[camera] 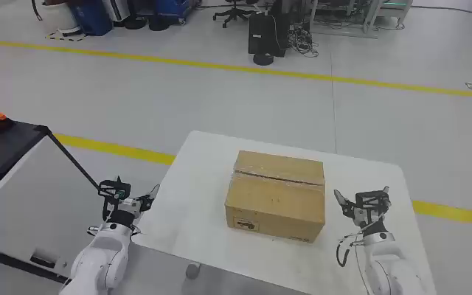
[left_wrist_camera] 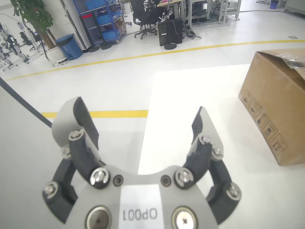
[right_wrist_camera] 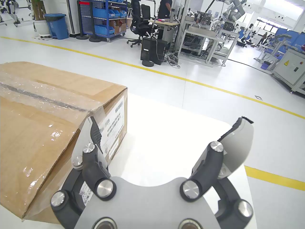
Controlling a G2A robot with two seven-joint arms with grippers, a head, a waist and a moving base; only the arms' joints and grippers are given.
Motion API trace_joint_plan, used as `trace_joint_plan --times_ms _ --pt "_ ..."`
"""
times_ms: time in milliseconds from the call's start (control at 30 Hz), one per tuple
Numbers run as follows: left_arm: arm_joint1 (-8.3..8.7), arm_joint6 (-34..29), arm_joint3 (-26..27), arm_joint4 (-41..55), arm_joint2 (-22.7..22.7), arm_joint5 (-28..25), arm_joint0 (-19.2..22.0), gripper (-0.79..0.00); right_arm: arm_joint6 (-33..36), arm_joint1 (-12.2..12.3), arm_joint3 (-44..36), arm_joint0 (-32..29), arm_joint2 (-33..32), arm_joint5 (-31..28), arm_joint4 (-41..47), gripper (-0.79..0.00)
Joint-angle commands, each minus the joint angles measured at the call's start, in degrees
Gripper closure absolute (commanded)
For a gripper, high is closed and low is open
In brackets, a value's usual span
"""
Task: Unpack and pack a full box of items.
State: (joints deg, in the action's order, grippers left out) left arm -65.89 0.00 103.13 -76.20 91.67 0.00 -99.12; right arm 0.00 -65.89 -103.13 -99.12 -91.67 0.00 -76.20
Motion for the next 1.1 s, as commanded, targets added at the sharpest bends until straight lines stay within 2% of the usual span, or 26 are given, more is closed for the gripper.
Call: trace_joint_plan --times_ms 0,767,1067 --pt "0.0 0.0 0.0 0.0 0.0 0.0 0.0 -0.785 0.0 0.0 0.0 0.0 0.0 0.0 0.0 -0.785" --pt "0.0 -0.24 0.06 -0.04 -0.18 -0.26 0.01 -0.785 0.0 0.0 0.0 0.0 0.0 0.0 0.0 -0.785" --pt "-0.24 -9.34 6.59 0.54 -4.27 -4.99 0.29 -0.785 0.0 0.0 0.0 0.0 0.0 0.0 0.0 -0.785"
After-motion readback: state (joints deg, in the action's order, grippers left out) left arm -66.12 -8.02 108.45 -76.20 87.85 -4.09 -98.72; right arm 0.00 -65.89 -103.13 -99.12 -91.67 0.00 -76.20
